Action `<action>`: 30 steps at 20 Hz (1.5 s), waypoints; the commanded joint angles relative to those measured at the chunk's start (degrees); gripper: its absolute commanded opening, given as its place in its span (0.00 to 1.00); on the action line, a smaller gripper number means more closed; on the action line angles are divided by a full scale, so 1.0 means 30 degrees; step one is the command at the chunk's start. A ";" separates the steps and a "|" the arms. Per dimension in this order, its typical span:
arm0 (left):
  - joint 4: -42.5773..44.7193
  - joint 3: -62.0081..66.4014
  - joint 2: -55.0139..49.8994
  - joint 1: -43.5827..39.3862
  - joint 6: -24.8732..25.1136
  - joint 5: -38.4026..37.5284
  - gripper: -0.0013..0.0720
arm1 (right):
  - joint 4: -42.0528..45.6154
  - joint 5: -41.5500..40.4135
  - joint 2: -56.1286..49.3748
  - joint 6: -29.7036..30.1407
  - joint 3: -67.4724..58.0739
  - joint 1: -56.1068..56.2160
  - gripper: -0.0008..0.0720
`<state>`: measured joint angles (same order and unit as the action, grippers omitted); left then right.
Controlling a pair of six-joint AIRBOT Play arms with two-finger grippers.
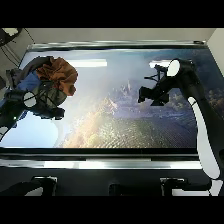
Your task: Fold the shirts.
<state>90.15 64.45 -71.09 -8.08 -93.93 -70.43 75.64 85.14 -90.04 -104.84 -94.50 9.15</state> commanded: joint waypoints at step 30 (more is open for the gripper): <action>0.0015 -0.0022 -0.0204 0.0080 0.0000 0.1698 0.63 | 0.0000 0.0000 -0.0015 0.0007 -0.0015 -0.0007 0.97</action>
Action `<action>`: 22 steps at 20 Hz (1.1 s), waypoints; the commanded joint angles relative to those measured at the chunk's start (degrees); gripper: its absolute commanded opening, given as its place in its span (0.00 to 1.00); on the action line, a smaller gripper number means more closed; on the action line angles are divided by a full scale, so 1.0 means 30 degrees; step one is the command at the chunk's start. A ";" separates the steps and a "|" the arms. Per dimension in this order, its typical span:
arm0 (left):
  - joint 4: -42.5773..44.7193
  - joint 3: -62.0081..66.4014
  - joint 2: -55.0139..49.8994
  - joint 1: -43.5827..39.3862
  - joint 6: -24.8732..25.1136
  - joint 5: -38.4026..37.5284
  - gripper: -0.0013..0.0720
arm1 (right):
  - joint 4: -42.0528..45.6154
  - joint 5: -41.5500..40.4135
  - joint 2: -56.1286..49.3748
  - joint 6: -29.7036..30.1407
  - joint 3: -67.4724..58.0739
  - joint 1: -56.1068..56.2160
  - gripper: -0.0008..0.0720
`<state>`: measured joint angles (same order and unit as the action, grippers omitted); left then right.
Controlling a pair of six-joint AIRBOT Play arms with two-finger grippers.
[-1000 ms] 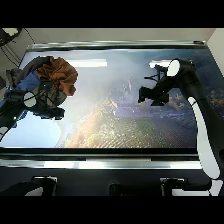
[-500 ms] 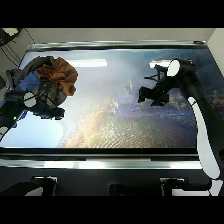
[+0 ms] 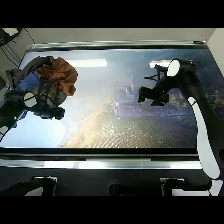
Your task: Fold the shirts.
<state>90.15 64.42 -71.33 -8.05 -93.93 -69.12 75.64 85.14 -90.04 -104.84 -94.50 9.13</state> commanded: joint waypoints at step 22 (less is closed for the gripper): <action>-0.1166 0.9726 -0.8568 0.5996 -0.3067 0.0831 1.00 | 0.2506 -0.4058 -0.0022 0.0372 -0.0015 0.0000 0.97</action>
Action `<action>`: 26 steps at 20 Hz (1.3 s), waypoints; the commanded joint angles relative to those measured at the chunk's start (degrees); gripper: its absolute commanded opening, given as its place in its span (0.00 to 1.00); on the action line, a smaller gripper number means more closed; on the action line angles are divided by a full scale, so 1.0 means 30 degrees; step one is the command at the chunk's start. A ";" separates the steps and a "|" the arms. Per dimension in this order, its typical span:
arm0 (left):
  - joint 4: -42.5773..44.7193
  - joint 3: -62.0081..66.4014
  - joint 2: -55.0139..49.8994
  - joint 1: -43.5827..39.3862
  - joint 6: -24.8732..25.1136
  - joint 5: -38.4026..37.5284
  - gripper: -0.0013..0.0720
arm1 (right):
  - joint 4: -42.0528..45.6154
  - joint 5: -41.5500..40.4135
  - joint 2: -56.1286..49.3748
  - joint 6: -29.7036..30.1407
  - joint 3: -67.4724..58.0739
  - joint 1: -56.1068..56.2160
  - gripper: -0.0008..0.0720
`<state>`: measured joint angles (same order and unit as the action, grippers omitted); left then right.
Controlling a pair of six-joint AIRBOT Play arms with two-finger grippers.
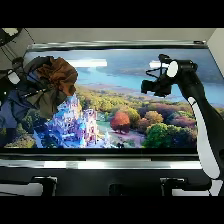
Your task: Fold the shirts.
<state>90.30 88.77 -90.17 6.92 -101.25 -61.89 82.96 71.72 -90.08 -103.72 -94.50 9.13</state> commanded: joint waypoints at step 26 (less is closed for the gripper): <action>-0.5537 0.3140 1.0142 -0.8867 0.3759 -0.2171 0.06 | 0.1020 0.4874 0.9435 0.0780 -0.0022 0.0000 0.94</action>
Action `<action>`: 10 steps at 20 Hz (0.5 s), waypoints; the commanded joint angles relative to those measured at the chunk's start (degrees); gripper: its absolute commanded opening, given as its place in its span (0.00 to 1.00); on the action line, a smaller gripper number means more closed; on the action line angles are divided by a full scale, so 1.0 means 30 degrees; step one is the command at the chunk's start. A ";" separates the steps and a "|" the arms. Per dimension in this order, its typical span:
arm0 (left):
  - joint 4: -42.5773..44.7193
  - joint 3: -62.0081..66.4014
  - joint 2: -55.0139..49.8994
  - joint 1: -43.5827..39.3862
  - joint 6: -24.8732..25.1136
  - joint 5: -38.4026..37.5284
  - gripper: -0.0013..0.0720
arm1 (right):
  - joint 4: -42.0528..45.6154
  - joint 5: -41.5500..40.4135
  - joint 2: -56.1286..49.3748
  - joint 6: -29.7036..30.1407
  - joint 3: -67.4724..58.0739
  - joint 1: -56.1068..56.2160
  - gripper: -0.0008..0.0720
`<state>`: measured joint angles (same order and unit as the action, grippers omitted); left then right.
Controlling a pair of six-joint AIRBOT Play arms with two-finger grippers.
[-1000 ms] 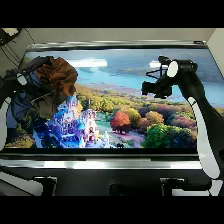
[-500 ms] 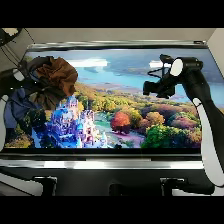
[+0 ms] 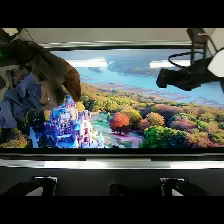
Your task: Fold the shirts.
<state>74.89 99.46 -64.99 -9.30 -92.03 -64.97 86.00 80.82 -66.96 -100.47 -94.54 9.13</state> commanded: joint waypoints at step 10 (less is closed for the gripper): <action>-0.0481 -0.7439 -0.4371 -1.3398 0.0335 0.0736 0.30 | 0.0415 0.5967 0.3716 -0.0313 0.0000 0.0000 0.94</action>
<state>73.56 80.66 -71.33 -43.68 -90.41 -63.92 86.48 97.27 -56.55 -101.36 -94.54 9.15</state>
